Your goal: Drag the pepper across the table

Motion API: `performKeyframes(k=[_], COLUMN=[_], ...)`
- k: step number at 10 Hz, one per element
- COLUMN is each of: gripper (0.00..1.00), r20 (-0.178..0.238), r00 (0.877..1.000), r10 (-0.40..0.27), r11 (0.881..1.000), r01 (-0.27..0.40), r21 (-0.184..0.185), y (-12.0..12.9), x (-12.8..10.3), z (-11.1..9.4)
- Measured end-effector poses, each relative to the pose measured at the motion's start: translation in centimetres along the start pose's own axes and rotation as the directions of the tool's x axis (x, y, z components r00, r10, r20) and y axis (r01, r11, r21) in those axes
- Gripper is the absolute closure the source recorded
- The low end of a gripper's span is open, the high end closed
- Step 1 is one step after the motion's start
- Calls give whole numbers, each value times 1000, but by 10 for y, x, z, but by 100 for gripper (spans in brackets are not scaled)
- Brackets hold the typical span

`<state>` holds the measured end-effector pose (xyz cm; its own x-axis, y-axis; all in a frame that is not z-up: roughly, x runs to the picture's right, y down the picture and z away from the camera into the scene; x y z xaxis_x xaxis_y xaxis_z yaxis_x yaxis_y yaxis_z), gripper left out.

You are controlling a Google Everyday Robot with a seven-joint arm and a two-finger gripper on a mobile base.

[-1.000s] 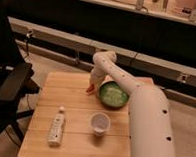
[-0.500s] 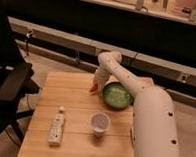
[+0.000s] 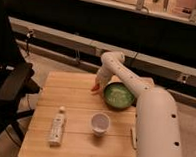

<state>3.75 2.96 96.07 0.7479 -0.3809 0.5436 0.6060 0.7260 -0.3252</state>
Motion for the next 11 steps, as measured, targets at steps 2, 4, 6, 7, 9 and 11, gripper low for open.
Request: performKeyframes(k=[2, 4, 6, 7, 9, 11], gripper=[100, 100, 100, 100, 100, 100], r20=[3, 4, 7, 9, 11, 13], r00=[1000, 1000, 1000, 999, 999, 999], r10=[12, 23, 27, 32, 41, 49], r11=[1000, 1000, 1000, 999, 999, 998], r01=[-12, -23, -28, -32, -41, -50], r21=[5, 9, 12, 17, 22, 25], y=[2, 5, 7, 7, 8, 11], x=[5, 11, 14, 17, 22, 27], z=[-2, -4, -6, -7, -9, -11])
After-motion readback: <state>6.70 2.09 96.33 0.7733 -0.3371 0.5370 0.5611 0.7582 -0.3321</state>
